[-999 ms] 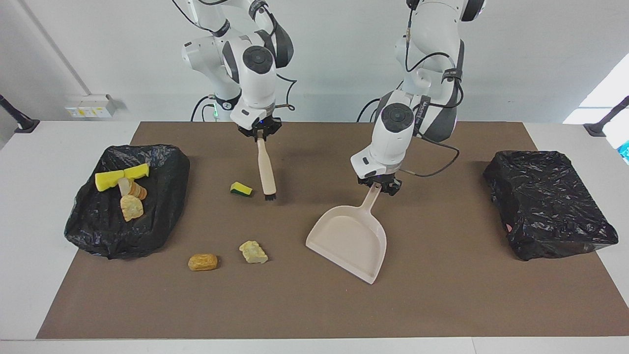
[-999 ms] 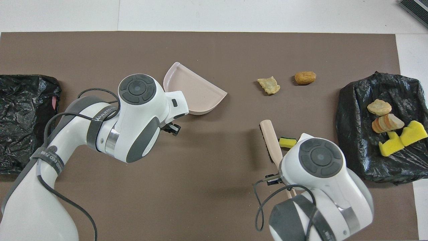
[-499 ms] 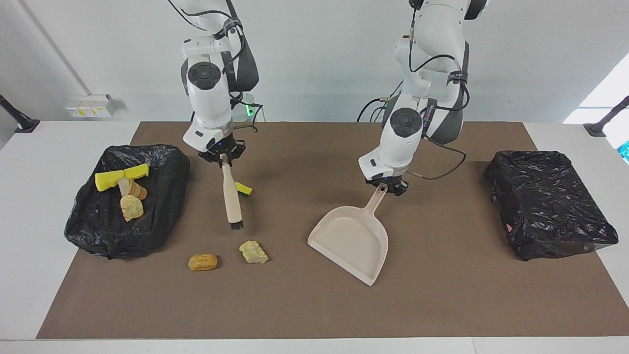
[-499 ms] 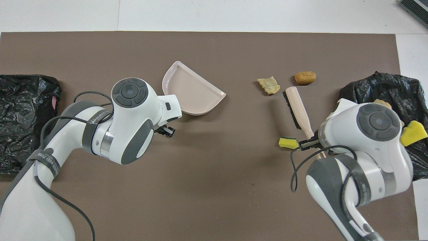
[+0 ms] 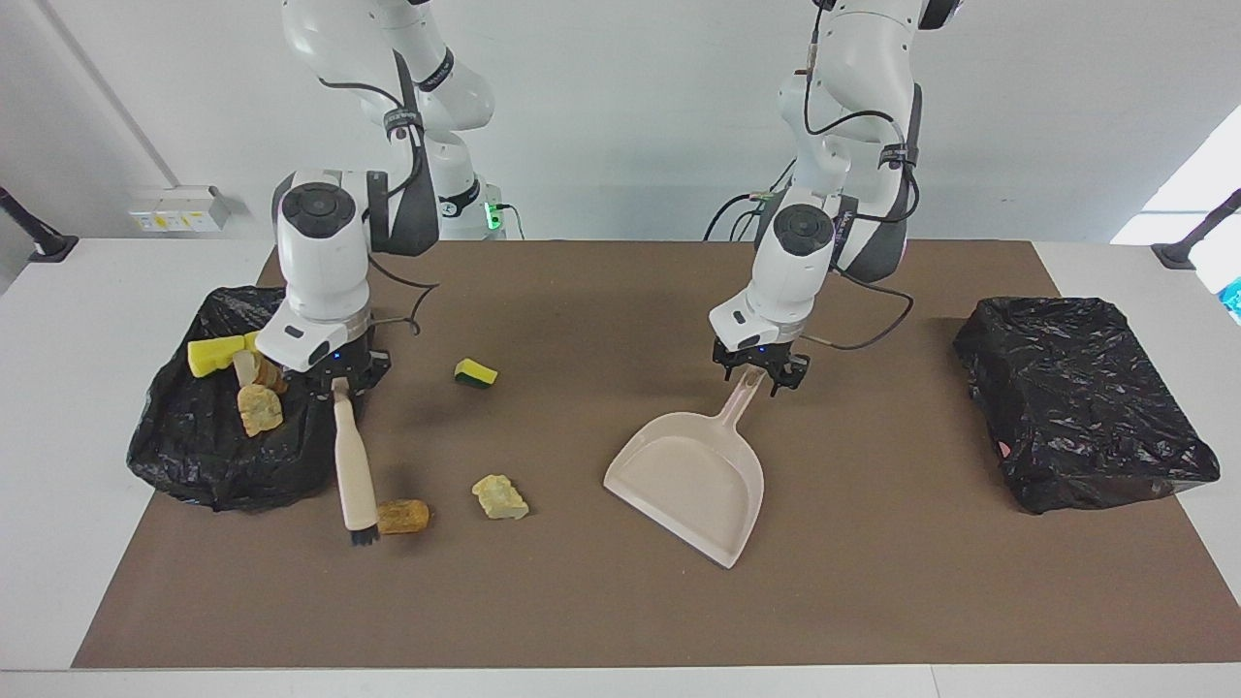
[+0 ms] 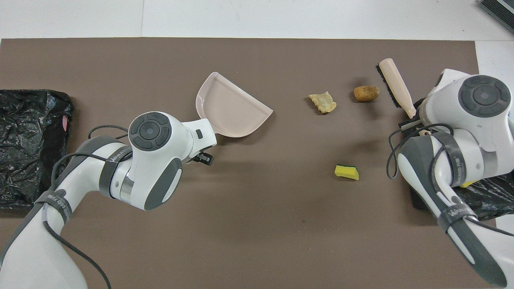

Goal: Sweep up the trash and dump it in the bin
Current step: 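Carry the brush past the bread and sponge with the right gripper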

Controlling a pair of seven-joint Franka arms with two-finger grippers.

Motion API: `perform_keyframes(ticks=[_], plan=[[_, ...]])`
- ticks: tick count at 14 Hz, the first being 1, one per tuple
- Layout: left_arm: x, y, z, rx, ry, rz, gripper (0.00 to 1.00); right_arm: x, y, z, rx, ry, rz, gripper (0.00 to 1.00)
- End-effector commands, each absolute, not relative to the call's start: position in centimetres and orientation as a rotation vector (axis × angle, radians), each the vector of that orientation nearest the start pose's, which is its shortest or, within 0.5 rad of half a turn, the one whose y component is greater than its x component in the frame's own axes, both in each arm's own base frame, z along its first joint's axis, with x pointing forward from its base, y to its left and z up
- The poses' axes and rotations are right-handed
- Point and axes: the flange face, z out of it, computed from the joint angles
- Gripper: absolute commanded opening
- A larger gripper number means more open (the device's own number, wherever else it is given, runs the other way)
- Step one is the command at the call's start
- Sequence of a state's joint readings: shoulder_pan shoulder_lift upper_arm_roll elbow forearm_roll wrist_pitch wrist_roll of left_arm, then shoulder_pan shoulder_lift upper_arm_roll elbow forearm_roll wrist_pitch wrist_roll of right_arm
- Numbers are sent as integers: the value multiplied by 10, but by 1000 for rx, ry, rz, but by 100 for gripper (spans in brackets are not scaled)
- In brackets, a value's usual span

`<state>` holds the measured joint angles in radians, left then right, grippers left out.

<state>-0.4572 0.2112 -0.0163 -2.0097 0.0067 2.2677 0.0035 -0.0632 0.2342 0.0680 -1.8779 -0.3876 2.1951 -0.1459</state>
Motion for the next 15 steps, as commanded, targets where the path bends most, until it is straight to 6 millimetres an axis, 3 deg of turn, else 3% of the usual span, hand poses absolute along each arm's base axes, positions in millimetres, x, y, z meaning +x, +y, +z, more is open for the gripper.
perform_keyframes(ticks=[1,4,5,7,12,15], plan=[[529,-273,362,-3075,744,-169,75,647,-10,387,-3398,-667,-119,0],[531,-275,364,-3067,771,-178,54,637,7,371,-3385,-681,-37,0],[530,-275,364,-3066,773,-170,37,632,8,367,-3379,-677,1,0],[531,-272,364,-3057,786,-160,0,623,31,361,-3328,-689,82,0],[535,-262,364,-2990,968,-143,0,590,103,356,-3172,-768,157,0],[541,-252,364,-2945,1076,-146,0,571,129,354,-3081,-903,215,0]])
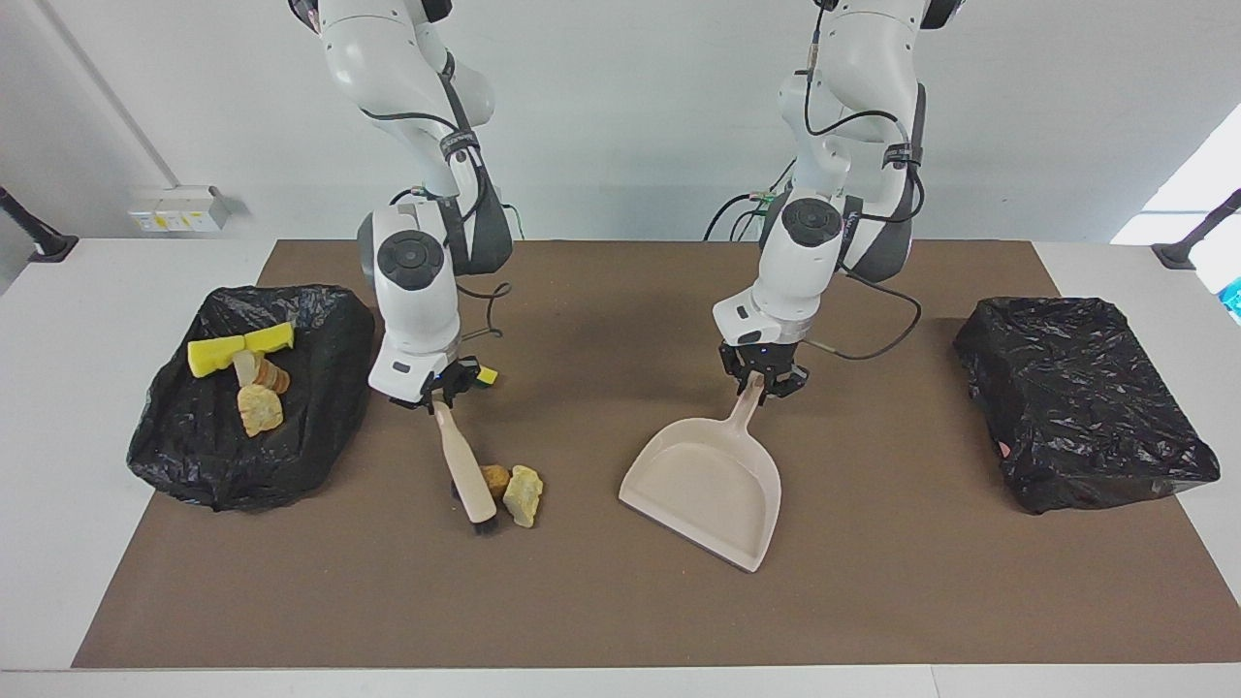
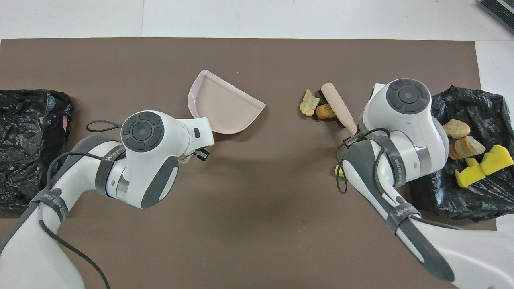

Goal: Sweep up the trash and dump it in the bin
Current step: 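Carry the brush past the bread and sponge with the right gripper, then set the brush behind the debris while the left gripper holds the dustpan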

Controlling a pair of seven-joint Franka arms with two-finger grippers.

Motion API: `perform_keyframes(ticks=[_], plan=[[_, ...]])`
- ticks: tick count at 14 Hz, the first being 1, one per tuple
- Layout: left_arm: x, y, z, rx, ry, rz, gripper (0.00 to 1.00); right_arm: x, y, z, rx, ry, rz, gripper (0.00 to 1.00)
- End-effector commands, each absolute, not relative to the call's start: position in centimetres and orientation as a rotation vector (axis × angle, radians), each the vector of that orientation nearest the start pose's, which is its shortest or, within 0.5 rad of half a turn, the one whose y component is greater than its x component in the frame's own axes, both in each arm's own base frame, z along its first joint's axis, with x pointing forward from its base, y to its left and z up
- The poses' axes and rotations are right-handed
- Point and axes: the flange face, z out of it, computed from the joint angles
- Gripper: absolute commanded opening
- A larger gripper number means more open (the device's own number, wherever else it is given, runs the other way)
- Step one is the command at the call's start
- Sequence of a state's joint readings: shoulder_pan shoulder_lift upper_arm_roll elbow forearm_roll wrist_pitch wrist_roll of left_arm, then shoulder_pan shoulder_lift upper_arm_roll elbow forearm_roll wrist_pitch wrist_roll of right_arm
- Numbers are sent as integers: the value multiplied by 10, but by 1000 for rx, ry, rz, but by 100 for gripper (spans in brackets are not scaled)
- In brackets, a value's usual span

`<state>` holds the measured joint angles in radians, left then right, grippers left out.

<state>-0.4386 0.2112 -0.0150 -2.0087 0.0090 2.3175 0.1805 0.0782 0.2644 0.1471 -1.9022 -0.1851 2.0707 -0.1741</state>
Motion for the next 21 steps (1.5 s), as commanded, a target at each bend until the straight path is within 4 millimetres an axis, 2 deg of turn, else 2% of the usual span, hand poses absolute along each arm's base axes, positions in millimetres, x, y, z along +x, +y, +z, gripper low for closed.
perform_keyframes(ticks=[1,4,7,9,11,13,15,17,19,20,21], plan=[[544,-248,367,-2918,1134,-150,0,565,133,356,-3020,-974,261,0],[550,-236,373,-2753,1353,-128,0,547,150,358,-2855,-1168,377,0],[550,-231,373,-2617,1554,-68,0,538,160,364,-2774,-1310,429,0],[545,-228,372,-2528,1697,24,0,540,160,381,-2728,-1410,390,0],[545,-227,373,-2462,1793,33,0,551,150,405,-2723,-1429,352,0],[546,-223,372,-2359,1911,47,0,564,127,424,-2767,-1354,319,0],[549,-216,372,-2277,1986,58,0,565,100,436,-2828,-1235,302,0],[546,-214,371,-2256,2009,72,0,555,76,450,-2930,-956,297,0],[544,-213,369,-2193,2087,105,0,541,73,464,-3015,-732,293,0],[542,-212,368,-2192,2092,123,0,533,72,466,-3053,-610,296,0],[539,-213,369,-2183,2101,128,0,522,64,461,-3094,-435,313,0]])
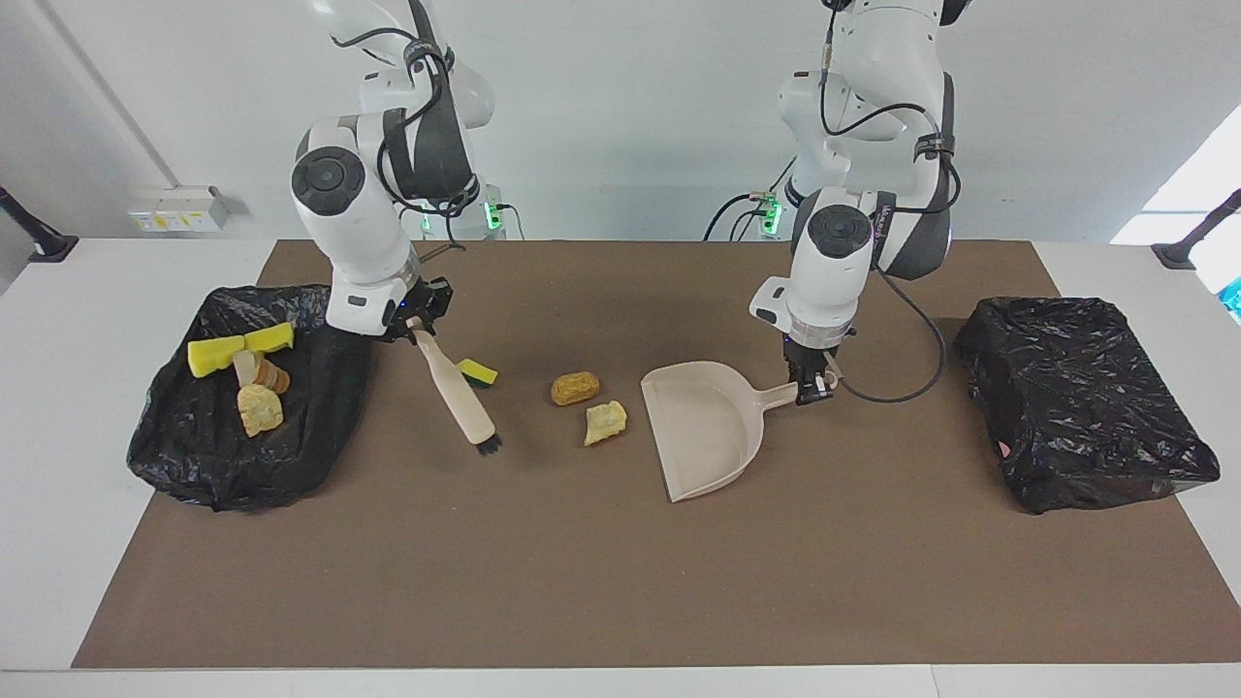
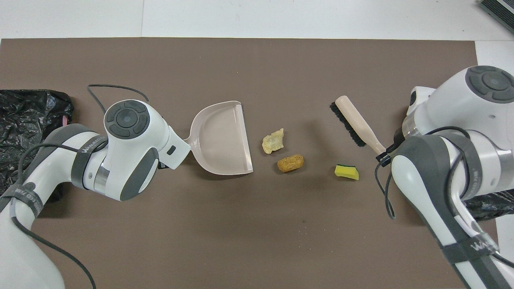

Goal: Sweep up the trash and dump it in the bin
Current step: 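Set the brush behind the debris while the left gripper holds the dustpan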

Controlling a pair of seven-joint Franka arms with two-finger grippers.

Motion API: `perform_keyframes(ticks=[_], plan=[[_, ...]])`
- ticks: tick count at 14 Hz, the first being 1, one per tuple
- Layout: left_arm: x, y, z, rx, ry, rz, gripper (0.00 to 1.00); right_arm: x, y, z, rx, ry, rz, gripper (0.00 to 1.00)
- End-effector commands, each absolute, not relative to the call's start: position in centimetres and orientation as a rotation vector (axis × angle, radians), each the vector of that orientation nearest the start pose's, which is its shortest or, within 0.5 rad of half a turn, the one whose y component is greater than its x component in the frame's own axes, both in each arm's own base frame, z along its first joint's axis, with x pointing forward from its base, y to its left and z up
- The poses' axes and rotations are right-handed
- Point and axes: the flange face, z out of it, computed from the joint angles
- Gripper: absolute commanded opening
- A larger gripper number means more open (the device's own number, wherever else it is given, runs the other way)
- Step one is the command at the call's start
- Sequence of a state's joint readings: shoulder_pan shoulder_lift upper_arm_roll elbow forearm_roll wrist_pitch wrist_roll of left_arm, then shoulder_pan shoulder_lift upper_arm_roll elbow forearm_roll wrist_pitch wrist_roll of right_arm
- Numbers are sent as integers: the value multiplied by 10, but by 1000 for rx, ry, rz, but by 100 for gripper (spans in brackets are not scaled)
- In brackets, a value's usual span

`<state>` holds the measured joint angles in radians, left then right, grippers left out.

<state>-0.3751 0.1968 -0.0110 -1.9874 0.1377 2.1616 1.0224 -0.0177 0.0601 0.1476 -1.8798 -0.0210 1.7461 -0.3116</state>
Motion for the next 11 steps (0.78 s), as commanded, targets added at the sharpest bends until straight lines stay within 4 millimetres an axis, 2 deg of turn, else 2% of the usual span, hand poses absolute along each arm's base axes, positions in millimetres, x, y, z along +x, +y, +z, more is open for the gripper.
perform_keyframes(ticks=[1,4,7,9,11], plan=[[538,-215,369,-2150,2126,130,0,513,56,455,-3115,-323,326,0],[537,-219,368,-2132,2136,120,0,479,45,439,-3121,-98,371,0],[536,-217,367,-2155,2109,98,0,423,49,414,-3142,-22,306,0],[535,-216,366,-2160,2104,98,0,404,44,392,-3108,30,363,0],[533,-216,365,-2169,2095,97,0,395,44,373,-3073,88,374,0]])
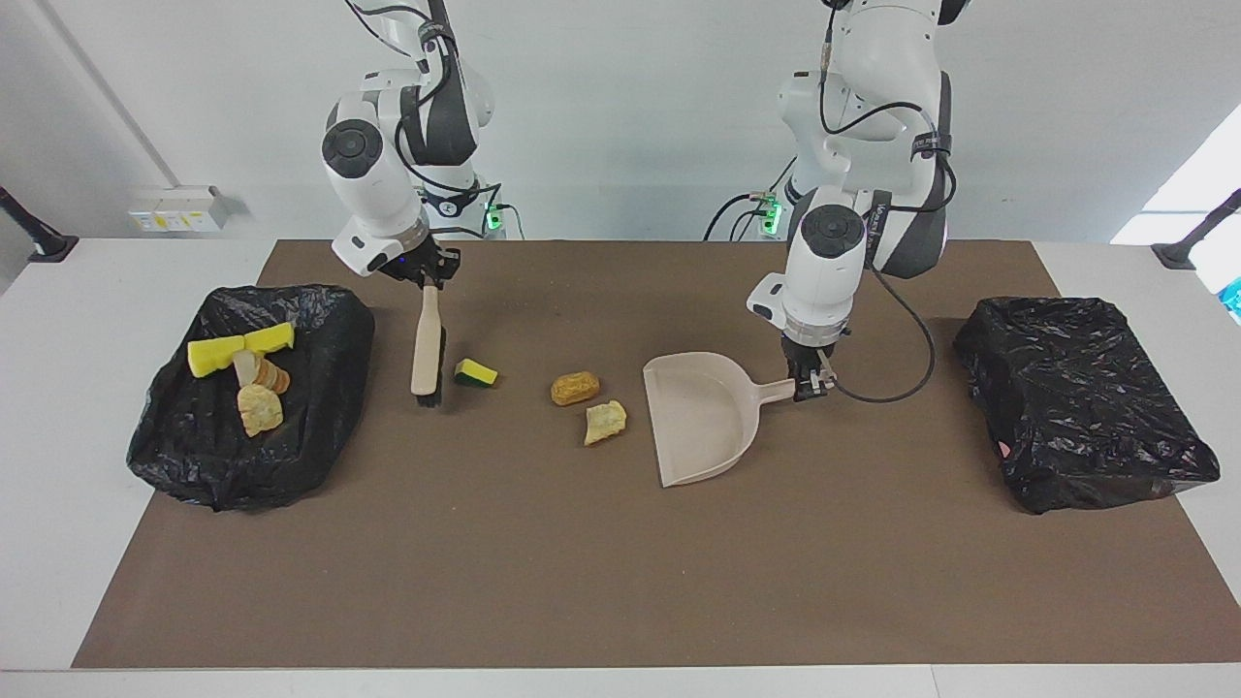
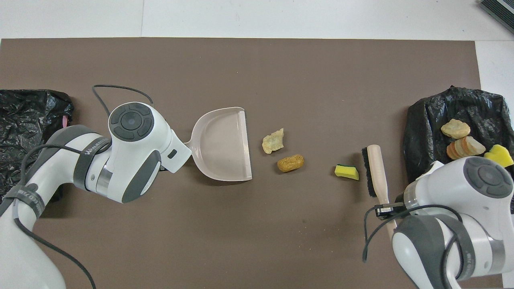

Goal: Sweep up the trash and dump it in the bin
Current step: 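Set the brush behind the debris while the left gripper holds the dustpan, then sweep the bread and sponge into the dustpan with the right gripper's brush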

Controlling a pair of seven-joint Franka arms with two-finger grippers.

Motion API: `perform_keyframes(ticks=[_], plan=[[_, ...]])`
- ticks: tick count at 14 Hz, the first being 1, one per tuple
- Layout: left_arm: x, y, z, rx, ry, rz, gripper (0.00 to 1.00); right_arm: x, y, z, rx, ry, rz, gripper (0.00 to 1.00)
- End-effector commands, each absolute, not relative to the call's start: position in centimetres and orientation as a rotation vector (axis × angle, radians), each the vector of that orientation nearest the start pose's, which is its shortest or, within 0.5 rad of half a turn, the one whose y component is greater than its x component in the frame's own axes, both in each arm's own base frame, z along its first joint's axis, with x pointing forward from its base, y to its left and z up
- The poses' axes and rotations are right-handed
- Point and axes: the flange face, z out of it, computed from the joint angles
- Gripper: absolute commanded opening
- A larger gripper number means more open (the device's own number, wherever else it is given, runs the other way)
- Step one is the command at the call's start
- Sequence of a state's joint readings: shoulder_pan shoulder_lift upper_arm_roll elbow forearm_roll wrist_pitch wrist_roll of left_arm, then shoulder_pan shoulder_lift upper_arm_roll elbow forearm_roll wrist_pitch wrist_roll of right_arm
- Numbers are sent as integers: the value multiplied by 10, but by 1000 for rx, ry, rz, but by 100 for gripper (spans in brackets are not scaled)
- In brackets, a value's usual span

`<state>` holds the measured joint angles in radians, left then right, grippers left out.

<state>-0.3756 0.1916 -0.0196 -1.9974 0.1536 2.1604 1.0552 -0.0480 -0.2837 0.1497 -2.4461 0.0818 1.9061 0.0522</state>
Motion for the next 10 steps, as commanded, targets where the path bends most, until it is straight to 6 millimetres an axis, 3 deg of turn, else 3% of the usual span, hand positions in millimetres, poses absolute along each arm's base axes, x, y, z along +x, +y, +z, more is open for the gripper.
perform_keyframes(ticks=[1,2,4,7,10], plan=[[533,-216,365,-2170,2092,87,0,396,49,366,-3075,136,355,0],[532,-216,363,-2171,2091,82,0,401,53,351,-3076,170,362,0],[531,-216,363,-2178,2083,79,0,408,84,338,-3087,173,318,0],[531,-215,364,-2179,2081,77,0,430,139,351,-3089,143,257,0],[531,-215,363,-2181,2079,77,0,462,178,345,-3077,112,266,0]])
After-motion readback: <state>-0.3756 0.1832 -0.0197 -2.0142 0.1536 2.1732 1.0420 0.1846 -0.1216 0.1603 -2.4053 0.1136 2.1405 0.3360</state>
